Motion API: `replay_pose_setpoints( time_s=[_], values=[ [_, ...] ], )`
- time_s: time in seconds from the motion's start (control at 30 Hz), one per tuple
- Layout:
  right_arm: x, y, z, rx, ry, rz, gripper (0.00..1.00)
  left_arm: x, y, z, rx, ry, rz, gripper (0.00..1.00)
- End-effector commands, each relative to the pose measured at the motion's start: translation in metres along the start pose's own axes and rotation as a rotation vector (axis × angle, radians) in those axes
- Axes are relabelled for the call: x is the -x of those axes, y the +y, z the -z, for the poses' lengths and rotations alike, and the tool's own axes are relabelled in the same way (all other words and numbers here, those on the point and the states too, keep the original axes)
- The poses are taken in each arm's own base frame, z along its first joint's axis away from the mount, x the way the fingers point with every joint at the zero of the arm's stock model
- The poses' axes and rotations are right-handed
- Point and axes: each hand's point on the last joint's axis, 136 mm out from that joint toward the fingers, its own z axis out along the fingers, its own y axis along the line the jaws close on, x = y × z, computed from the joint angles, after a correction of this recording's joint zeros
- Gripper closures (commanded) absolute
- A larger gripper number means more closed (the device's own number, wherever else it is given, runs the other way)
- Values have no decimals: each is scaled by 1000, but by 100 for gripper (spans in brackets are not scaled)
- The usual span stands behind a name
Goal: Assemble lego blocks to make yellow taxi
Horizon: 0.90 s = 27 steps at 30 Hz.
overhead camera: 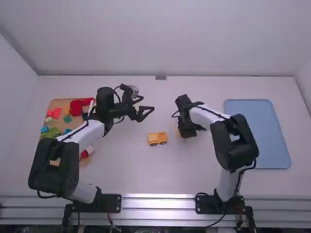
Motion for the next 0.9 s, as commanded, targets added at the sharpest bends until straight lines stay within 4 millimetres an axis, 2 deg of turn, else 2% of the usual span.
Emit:
replay_pose_setpoints(
  time_s=[0.0, 0.13, 0.17, 0.2, 0.23, 0.3, 0.43, 0.57, 0.67, 0.73, 0.77, 0.83, 0.87],
  values=[
    [0, -7, -9, -22, 22, -23, 84, 2, -3, 1, -12, -5, -20, 1],
    [-2, -6, -16, 5, 33, -21, 83, 2, -4, 1, -12, -4, -19, 1],
    [-2, -6, -19, 14, 36, -25, 80, 2, -4, 1, -12, -4, -20, 1],
    [-2, -6, -20, 16, 37, -23, 69, 2, -3, 1, -12, -4, -19, 1],
    [-2, -6, -20, 15, 36, -22, 36, 2, -3, 1, -12, -4, -19, 1],
    [-4, -9, -19, 4, 47, -24, 1, 2, -4, 1, -13, -4, -20, 1],
    [-8, -10, -11, -23, 78, -28, 1, 2, -4, 1, -12, -4, -20, 1],
    [-6, 7, 8, -10, 81, 32, 1, 2, -3, 1, -12, -4, -20, 1],
    [-10, 32, 37, 29, 125, 143, 1, 2, -4, 1, -12, -4, -20, 1],
    [-11, 41, 50, 47, 144, 189, 1, 2, -3, 1, -11, -4, -19, 1],
    [-10, 52, 67, 69, 163, 232, 1, 2, -4, 1, -12, -4, -20, 1],
    [-10, 61, 84, 92, 179, 271, 1, 2, -3, 1, -12, -4, -19, 1],
    [-8, 68, 99, 113, 180, 311, 1, 2, -3, 1, -12, -4, -19, 1]
  ],
)
